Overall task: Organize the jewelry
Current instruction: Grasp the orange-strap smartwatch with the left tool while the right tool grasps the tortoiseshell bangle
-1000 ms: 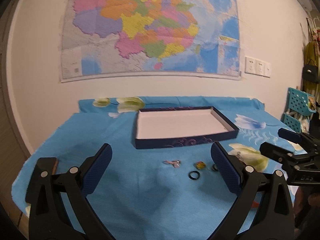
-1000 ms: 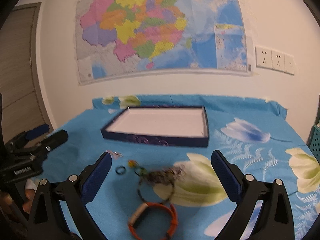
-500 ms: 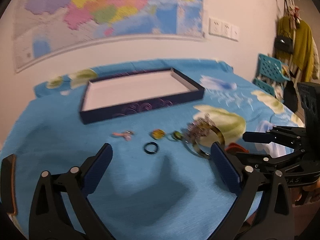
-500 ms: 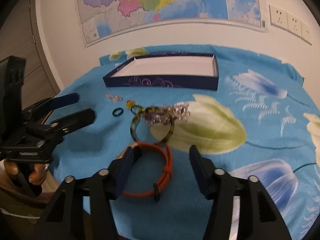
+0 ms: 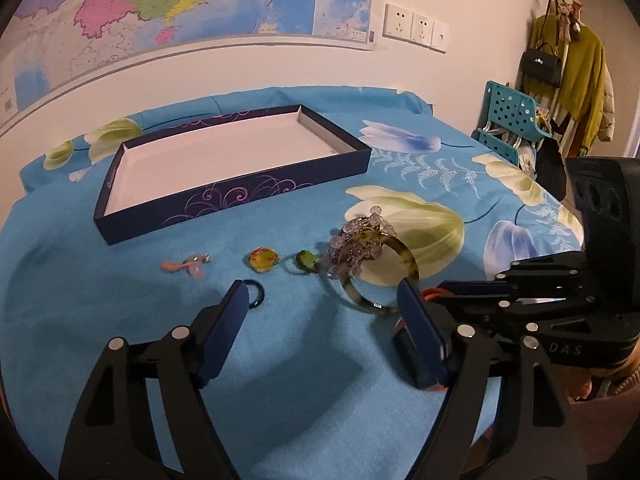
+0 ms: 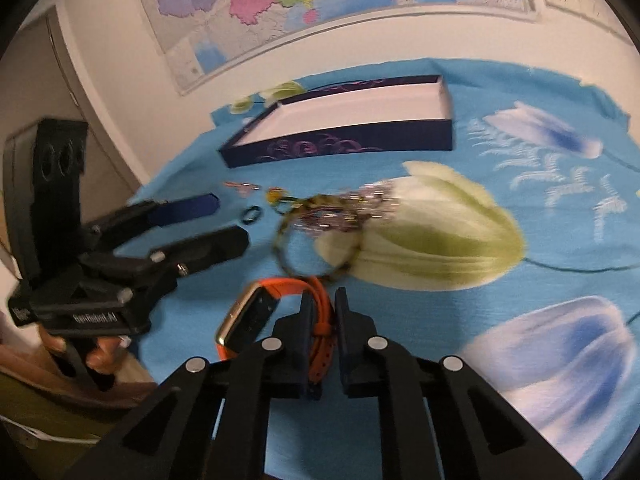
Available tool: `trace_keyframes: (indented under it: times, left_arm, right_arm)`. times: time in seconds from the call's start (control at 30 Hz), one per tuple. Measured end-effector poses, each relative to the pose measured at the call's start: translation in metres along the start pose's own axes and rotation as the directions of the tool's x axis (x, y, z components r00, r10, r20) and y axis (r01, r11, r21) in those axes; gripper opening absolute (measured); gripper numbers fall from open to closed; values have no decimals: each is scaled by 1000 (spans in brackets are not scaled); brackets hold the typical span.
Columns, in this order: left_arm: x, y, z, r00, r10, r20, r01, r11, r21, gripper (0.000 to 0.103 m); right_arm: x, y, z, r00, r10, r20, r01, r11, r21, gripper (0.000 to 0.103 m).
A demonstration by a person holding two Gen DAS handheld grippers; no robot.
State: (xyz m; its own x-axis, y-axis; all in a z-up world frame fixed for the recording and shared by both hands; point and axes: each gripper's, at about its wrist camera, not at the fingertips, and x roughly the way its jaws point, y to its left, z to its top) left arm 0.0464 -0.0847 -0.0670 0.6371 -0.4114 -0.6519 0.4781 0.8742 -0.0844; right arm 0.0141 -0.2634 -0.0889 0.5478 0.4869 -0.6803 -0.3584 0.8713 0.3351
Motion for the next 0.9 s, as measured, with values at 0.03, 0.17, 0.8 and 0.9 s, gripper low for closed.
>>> trace_keyframes:
  times: [0.03,0.17,0.8,0.9]
  left_arm:
    - [-4,3,-2,1000,1,3,-1,1000,-8,78]
    - [-22,15,-6,1000,9,20,-8,1000,-30,79]
    - [-15,30,-20,996,-44,-82,46,999,17,52]
    - [-15,28,-25,993,-47,-104,49,999,18,53]
  right_arm:
    - [1,4,0,1000,8,0,-8,1000,-7,10]
    - [11,24,5,999,49,-4,-49,997,-63,10]
    - [6,13,36,997,-20,73,25,997,-73,32]
    - [8,-3,34,995,-86,56,88,996,-33,32]
